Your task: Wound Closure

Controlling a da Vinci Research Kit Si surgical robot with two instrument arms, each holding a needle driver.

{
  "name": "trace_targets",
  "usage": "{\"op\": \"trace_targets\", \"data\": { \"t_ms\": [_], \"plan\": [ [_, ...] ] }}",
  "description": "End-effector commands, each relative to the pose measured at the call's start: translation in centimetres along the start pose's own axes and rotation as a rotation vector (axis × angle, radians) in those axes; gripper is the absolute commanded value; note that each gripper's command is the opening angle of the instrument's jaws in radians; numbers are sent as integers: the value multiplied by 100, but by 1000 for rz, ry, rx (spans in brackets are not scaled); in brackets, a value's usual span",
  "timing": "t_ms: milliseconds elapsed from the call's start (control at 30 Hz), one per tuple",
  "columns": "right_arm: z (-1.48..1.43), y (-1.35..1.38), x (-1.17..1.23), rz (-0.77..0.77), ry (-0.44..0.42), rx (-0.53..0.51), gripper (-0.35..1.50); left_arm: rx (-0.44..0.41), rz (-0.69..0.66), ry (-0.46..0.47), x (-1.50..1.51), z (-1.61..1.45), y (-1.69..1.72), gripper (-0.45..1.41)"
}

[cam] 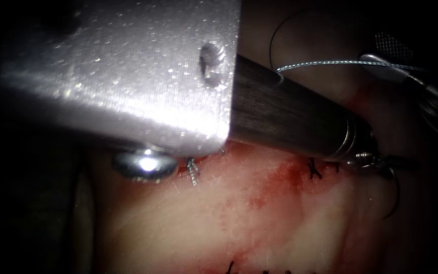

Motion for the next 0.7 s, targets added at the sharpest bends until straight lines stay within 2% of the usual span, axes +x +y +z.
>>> {"op": "trace_targets", "data": {
  "t_ms": [33, 67, 133, 400, 500, 533, 567, 667, 700],
  "plan": [
    [8, -4, -3, 0, 2, 2, 115, 13, 0, -17, 1, 2, -4, -5],
    [8, -4, -3, 0, 2, 2, 115, 16, 0, -30, 0, 1, -4, -31],
    [8, -5, -3, 0, 2, 1, 115, 32, 28, -60, -1, 0, -5, -45],
    [8, -5, -3, 1, 2, 1, 115, 76, 46, -115, -4, -5, -5, -45],
    [8, -4, -2, 1, 1, 1, 115, 135, 74, -194, -15, -20, -4, -45],
    [8, -4, -2, 1, 1, 1, 115, 135, 74, -194, -15, -20, -4, -45],
    [6, -3, -2, 1, 0, 3, 115, 195, 90, -238, -24, -37, 4, -45],
    [4, -1, -1, 1, 0, 5, 115, 242, 96, -291, -35, -65, 31, -45],
    [4, 0, -1, 1, 0, 5, 115, 262, 99, -339, -47, -99, 66, -45]
  ]
}}
